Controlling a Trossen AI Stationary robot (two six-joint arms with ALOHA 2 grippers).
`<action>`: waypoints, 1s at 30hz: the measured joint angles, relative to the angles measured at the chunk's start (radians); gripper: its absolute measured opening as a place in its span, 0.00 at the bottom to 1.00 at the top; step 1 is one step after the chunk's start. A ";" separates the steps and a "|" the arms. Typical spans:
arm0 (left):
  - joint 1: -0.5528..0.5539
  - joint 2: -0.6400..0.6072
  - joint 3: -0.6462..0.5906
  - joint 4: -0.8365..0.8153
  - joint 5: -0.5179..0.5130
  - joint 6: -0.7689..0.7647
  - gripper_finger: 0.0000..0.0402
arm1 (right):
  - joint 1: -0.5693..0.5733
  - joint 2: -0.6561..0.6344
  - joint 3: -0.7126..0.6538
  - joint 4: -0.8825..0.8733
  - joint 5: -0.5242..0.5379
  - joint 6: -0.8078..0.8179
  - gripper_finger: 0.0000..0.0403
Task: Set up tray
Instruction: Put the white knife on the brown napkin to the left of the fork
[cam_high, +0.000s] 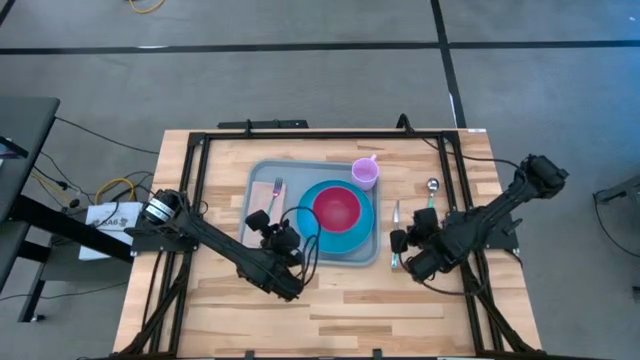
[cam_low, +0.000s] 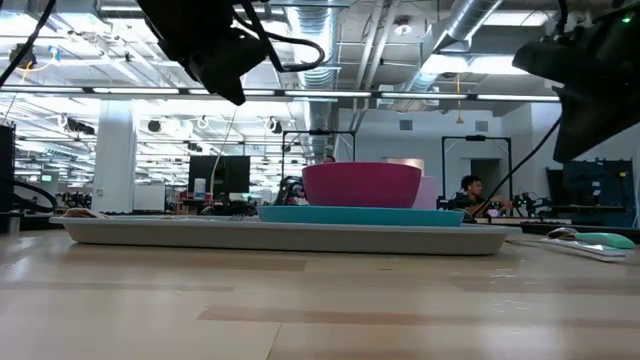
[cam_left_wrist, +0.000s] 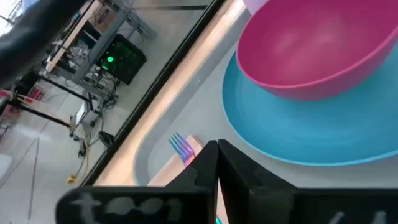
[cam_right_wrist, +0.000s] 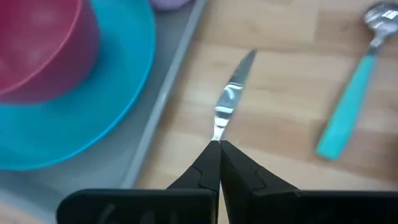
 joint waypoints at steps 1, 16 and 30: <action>0.000 0.000 0.000 0.008 0.000 0.013 0.00 | 0.004 0.016 0.000 0.026 0.000 -0.004 0.00; 0.000 0.000 0.000 0.082 0.344 0.092 0.00 | -0.104 0.154 0.050 0.323 -0.003 -0.426 0.00; 0.017 0.005 -0.001 0.279 0.414 -0.165 0.00 | -0.140 0.107 0.055 0.312 -0.042 -0.458 0.00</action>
